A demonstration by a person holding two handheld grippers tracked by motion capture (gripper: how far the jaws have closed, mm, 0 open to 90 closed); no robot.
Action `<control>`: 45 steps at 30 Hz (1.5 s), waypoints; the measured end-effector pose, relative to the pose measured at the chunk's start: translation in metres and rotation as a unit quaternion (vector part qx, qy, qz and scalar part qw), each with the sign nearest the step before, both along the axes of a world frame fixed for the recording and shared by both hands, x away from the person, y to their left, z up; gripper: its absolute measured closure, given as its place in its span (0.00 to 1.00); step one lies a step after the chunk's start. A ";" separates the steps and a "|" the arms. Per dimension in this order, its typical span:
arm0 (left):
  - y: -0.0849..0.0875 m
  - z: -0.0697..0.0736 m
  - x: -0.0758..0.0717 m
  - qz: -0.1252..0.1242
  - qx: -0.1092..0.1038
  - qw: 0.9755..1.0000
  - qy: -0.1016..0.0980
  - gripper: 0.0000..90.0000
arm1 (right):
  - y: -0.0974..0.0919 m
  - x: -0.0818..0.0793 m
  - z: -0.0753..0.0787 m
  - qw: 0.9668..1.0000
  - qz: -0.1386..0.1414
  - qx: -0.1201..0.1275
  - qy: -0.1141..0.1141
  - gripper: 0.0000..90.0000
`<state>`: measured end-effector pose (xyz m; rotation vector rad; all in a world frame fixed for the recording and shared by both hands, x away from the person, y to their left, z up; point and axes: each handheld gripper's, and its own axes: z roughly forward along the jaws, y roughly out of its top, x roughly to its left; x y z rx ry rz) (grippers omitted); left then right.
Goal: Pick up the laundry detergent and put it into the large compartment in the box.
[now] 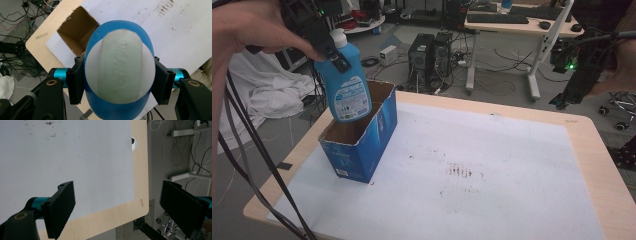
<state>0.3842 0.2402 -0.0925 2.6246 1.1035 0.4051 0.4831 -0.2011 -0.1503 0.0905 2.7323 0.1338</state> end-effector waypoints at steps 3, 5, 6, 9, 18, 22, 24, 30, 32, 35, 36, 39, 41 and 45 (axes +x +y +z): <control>0.001 -0.006 0.001 0.002 -0.002 1.000 0.002 0.43 | 0.000 -0.001 -0.001 1.000 0.001 0.001 0.000 0.14; 0.002 -0.009 0.001 0.003 0.000 1.000 0.004 0.43 | 0.000 -0.001 -0.002 1.000 0.005 0.000 0.001 0.14; 0.003 -0.011 0.002 0.004 0.001 1.000 0.005 0.43 | 0.000 -0.001 -0.002 1.000 0.005 0.000 0.001 0.14; 0.004 -0.017 0.003 0.008 0.001 1.000 0.006 0.43 | 0.000 -0.001 -0.003 1.000 0.002 0.000 0.001 0.14; 0.007 -0.037 0.009 0.014 -0.003 1.000 0.012 0.43 | 0.004 -0.004 -0.004 1.000 0.013 -0.003 -0.002 0.14; 0.007 -0.046 0.012 0.017 0.001 1.000 0.017 0.43 | 0.005 -0.005 -0.004 1.000 0.013 -0.005 -0.002 0.14; 0.008 -0.061 0.016 0.022 0.002 0.999 0.026 0.43 | 0.006 -0.006 -0.004 1.000 0.013 -0.006 -0.003 0.14; 0.008 -0.078 0.020 0.025 0.004 0.999 0.037 0.43 | 0.004 -0.006 -0.004 1.000 0.010 -0.008 -0.003 0.14; 0.008 -0.084 0.021 0.027 0.002 0.999 0.038 0.43 | 0.004 -0.006 -0.004 1.000 0.011 -0.009 -0.003 0.14; 0.009 -0.093 0.022 0.031 0.001 0.999 0.042 0.43 | 0.004 -0.007 -0.004 1.000 0.012 -0.010 -0.004 0.14; 0.009 -0.096 0.023 0.030 0.001 0.999 0.042 0.43 | 0.004 -0.007 -0.004 1.000 0.012 -0.010 -0.004 0.14; 0.010 -0.107 0.024 0.030 0.000 0.999 0.045 0.43 | 0.004 -0.006 -0.005 1.000 0.012 -0.010 -0.003 0.14; 0.011 -0.113 0.024 0.032 -0.002 0.998 0.046 0.43 | 0.004 -0.007 -0.005 1.000 0.011 -0.011 -0.002 0.14; 0.012 -0.122 0.025 0.033 -0.001 0.998 0.052 0.43 | 0.004 -0.007 -0.004 1.000 0.011 -0.008 -0.003 0.14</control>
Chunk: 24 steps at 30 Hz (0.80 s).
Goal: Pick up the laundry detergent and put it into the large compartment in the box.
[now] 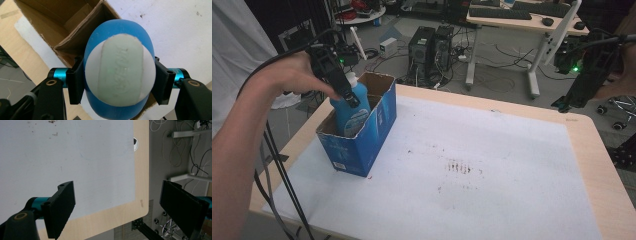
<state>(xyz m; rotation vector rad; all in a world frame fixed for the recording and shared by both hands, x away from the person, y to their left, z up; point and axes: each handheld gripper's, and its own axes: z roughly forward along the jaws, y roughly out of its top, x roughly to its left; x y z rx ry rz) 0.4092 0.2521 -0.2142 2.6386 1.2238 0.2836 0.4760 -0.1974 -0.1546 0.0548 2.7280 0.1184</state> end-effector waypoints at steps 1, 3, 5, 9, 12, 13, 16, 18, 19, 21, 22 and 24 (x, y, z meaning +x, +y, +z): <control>0.000 -0.003 0.000 -0.001 0.000 1.000 0.002 0.43 | 0.000 0.000 0.000 1.000 0.000 0.002 0.000 0.14; 0.000 -0.008 0.001 -0.001 0.000 1.000 0.006 0.43 | 0.000 0.000 0.000 1.000 0.000 0.001 -0.001 0.14; -0.001 -0.016 0.002 -0.004 0.003 1.000 0.009 0.43 | -0.001 -0.001 -0.001 1.000 -0.001 -0.001 0.000 0.14; -0.002 -0.024 0.003 -0.006 0.008 1.000 0.012 0.43 | -0.001 -0.001 -0.002 1.000 -0.003 -0.003 0.001 0.14; -0.003 -0.031 0.004 -0.009 0.014 1.000 0.008 0.43 | -0.002 -0.001 -0.003 1.000 -0.002 -0.004 0.002 0.14; -0.003 -0.032 0.004 -0.011 0.019 1.000 0.009 0.43 | -0.002 0.000 -0.003 1.000 -0.003 -0.004 0.001 0.14; -0.003 -0.034 0.004 -0.012 0.022 1.000 0.007 0.43 | -0.002 0.000 -0.003 1.000 -0.002 -0.004 0.002 0.14; -0.003 -0.037 0.005 -0.014 0.025 1.000 0.006 0.43 | -0.002 -0.001 -0.004 1.000 -0.003 -0.004 0.002 0.14; -0.003 -0.038 0.005 -0.014 0.025 1.000 0.006 0.43 | -0.002 0.000 -0.004 1.000 -0.003 -0.004 0.002 0.14; -0.004 -0.040 0.005 -0.019 0.028 0.999 0.007 0.43 | -0.002 0.000 -0.004 1.000 -0.002 -0.005 0.002 0.14; -0.004 -0.040 0.005 -0.019 0.028 0.999 0.007 0.43 | -0.002 0.000 -0.005 1.000 0.000 -0.005 0.002 0.14; -0.004 -0.044 0.005 -0.022 0.034 0.999 0.008 0.43 | -0.002 0.000 -0.006 1.000 -0.001 -0.004 0.002 0.14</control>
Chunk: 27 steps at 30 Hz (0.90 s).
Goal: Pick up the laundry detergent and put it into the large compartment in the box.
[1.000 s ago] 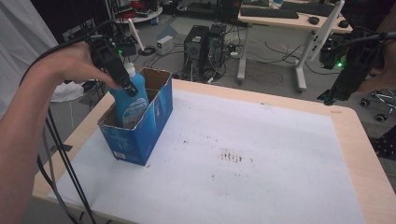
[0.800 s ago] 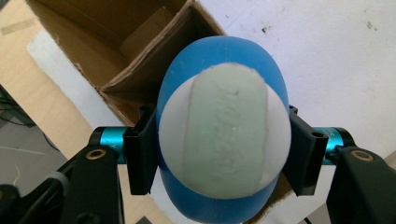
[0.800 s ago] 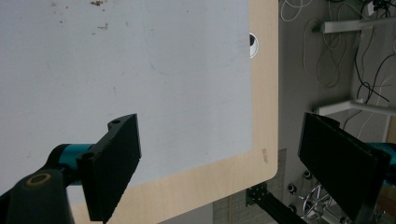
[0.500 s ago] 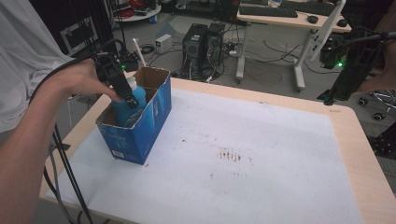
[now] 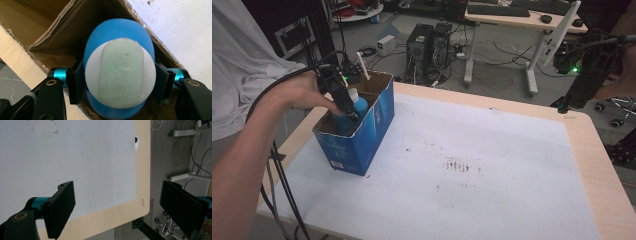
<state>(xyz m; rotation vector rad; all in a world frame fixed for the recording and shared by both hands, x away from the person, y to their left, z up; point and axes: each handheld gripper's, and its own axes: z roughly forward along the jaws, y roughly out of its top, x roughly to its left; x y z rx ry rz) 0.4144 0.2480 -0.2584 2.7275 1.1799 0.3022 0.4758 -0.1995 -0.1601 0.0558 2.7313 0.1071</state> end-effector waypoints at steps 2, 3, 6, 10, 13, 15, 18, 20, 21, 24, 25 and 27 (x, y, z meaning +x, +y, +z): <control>0.000 -0.003 0.000 0.001 0.002 1.000 0.000 0.43 | 0.000 0.000 -0.001 1.000 0.001 0.000 0.001 0.14; 0.000 -0.004 0.000 0.002 0.002 1.000 0.000 0.43 | 0.000 0.000 -0.001 1.000 0.002 0.000 0.001 0.14; 0.001 -0.009 0.001 0.003 -0.001 1.000 0.001 0.43 | -0.001 0.000 -0.001 1.000 -0.001 0.000 0.001 0.14; 0.002 -0.015 0.001 0.004 0.002 1.000 0.003 0.43 | -0.001 0.000 -0.001 1.000 0.000 -0.001 0.002 0.14; 0.002 -0.016 0.001 0.005 -0.002 1.000 0.000 0.43 | -0.001 0.001 -0.002 1.000 0.000 -0.002 0.002 0.14; 0.003 -0.016 0.001 0.004 -0.004 1.000 0.000 0.43 | 0.000 0.002 -0.003 1.000 -0.001 -0.003 0.003 0.14; 0.005 -0.016 0.001 0.003 -0.004 1.000 0.000 0.43 | 0.000 0.002 -0.004 1.000 -0.001 -0.002 0.003 0.14; 0.005 -0.016 0.000 0.003 -0.003 1.000 0.000 0.43 | 0.000 0.002 -0.004 1.000 0.000 -0.004 0.004 0.14; 0.005 -0.016 0.000 0.003 -0.003 1.000 0.000 0.43 | 0.000 0.002 -0.004 1.000 0.000 -0.004 0.004 0.14; 0.005 -0.016 0.000 0.002 -0.002 1.000 0.000 0.43 | 0.000 0.002 -0.005 1.000 0.001 -0.004 0.004 0.14; 0.004 -0.016 0.000 0.002 -0.001 1.000 0.000 0.43 | 0.000 0.002 -0.005 1.000 0.001 -0.004 0.003 0.14; 0.004 -0.016 0.000 0.003 -0.002 1.000 0.000 0.43 | 0.000 0.001 -0.005 1.000 -0.001 -0.003 0.004 0.14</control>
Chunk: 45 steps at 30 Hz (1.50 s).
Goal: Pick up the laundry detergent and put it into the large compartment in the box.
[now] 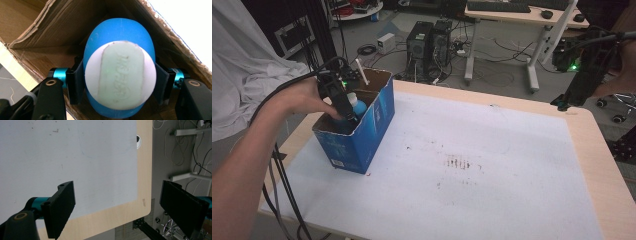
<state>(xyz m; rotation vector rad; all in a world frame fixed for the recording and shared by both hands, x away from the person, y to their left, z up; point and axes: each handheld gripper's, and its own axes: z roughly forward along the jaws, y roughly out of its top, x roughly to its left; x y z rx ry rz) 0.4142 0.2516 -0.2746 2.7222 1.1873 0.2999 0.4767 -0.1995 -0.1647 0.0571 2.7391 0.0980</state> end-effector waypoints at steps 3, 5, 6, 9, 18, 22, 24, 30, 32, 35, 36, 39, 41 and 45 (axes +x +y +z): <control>0.000 0.000 0.000 -0.004 0.003 1.000 0.001 0.42 | -0.001 0.000 0.001 1.000 0.002 0.000 -0.001 0.14; 0.000 0.000 0.000 -0.006 0.004 1.000 0.003 0.42 | -0.002 -0.001 0.001 1.000 0.000 0.000 -0.001 0.14; 0.000 0.001 0.000 -0.007 0.005 1.000 0.004 0.42 | -0.002 -0.001 0.001 1.000 0.000 -0.001 -0.001 0.14; 0.000 0.001 0.001 -0.012 0.009 1.000 0.008 0.42 | -0.002 -0.001 0.001 1.000 -0.001 0.000 -0.001 0.14; -0.004 0.002 0.006 -0.051 0.029 0.998 0.027 0.43 | -0.002 -0.002 0.001 1.000 0.002 -0.003 -0.001 0.14; -0.001 0.002 0.007 -0.074 0.028 0.996 0.027 0.43 | -0.004 -0.002 0.001 1.000 -0.001 -0.002 -0.001 0.14; 0.000 0.002 0.008 -0.075 0.027 0.996 0.028 0.43 | -0.005 -0.002 0.002 1.000 -0.002 -0.003 -0.001 0.14; -0.004 0.002 0.007 -0.074 0.031 0.996 0.029 0.42 | -0.005 -0.003 0.002 1.000 -0.004 -0.001 -0.001 0.14; -0.004 0.002 0.007 -0.074 0.032 0.996 0.030 0.42 | -0.005 -0.003 0.002 1.000 -0.004 -0.001 -0.001 0.14; -0.004 0.003 0.006 -0.077 0.034 0.996 0.031 0.42 | -0.005 -0.003 0.002 1.000 -0.003 -0.001 -0.001 0.14; -0.005 0.003 0.005 -0.077 0.034 0.996 0.032 0.42 | -0.005 -0.003 0.002 1.000 -0.005 0.000 -0.002 0.14; -0.005 0.003 0.005 -0.079 0.034 0.996 0.033 0.42 | -0.005 -0.003 0.001 1.000 -0.003 -0.001 -0.001 0.14; -0.005 0.004 0.006 -0.078 0.029 0.996 0.035 0.41 | -0.005 -0.003 0.001 1.000 -0.003 -0.001 -0.001 0.14; -0.005 0.004 0.006 -0.078 0.025 0.996 0.038 0.38 | -0.005 -0.003 0.001 1.000 -0.004 0.000 0.000 0.14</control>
